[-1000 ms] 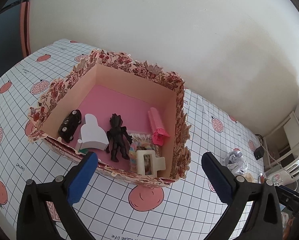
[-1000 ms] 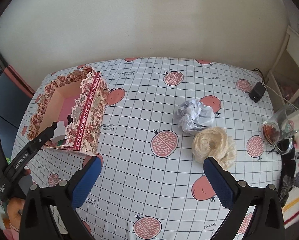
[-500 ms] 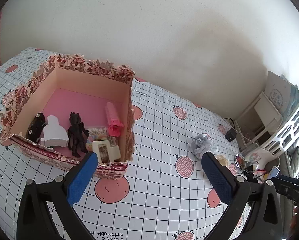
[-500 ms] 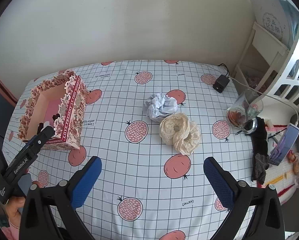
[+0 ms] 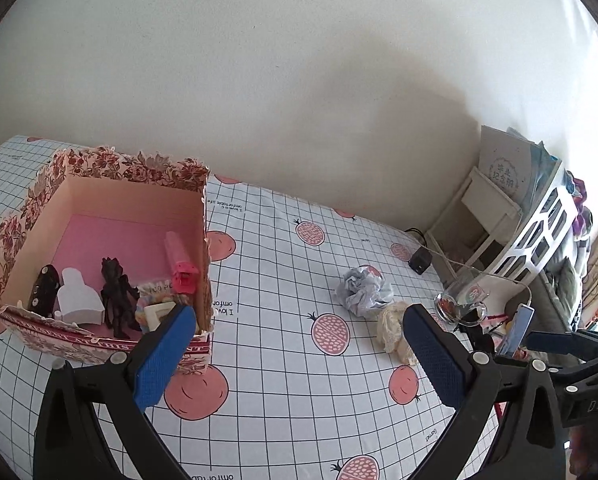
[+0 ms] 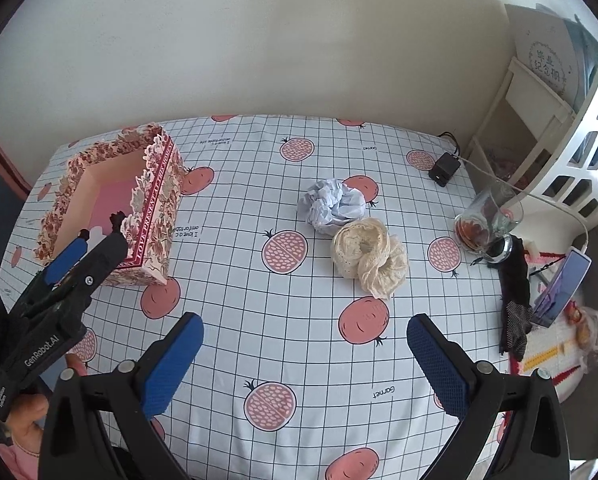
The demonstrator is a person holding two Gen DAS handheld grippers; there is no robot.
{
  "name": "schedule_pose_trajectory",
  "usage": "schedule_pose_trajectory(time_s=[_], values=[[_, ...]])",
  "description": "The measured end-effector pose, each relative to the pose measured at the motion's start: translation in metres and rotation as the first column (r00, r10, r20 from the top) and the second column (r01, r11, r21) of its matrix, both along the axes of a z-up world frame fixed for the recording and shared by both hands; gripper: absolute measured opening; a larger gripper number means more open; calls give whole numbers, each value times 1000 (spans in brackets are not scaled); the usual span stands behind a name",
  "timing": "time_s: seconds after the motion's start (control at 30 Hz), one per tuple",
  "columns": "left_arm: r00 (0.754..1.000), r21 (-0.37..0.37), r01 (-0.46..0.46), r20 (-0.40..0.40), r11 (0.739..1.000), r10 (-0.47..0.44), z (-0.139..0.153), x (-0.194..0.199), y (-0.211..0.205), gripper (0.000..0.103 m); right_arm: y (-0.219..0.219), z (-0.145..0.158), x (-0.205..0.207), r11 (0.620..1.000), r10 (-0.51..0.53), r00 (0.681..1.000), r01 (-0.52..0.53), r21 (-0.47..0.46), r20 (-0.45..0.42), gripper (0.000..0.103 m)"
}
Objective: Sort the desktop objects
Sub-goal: 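Move both grippers back to the paper ball and lace scrunchies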
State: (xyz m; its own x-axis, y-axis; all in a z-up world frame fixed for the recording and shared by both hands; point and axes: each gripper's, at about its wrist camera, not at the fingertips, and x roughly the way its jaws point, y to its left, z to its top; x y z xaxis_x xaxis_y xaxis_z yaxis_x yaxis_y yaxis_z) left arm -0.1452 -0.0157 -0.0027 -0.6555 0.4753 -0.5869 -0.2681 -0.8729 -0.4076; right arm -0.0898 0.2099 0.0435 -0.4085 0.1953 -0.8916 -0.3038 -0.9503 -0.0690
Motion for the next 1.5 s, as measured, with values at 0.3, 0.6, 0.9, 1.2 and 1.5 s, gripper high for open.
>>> schedule_pose_trajectory(time_s=[0.3,0.6,0.9,1.2,1.5], values=[[998,-19,-5,-67,1000,4,18,3,16,103,30,21,-4,994,-98,994,96,-43,-54,103],[996,-96,-55,-74,994,48,36,-4,32,103,37,25,-25,995,-49,992,39,-95,-113,103],[996,-136,-89,-14,987,88,35,-14,57,103,88,1,-29,984,-113,982,90,-154,-151,103],[996,-8,-18,87,1000,19,15,-42,90,103,150,-23,-38,970,-182,964,144,-196,-193,103],[985,46,-73,159,996,65,-7,-84,115,103,187,-80,-49,931,-261,962,228,-287,-85,103]])
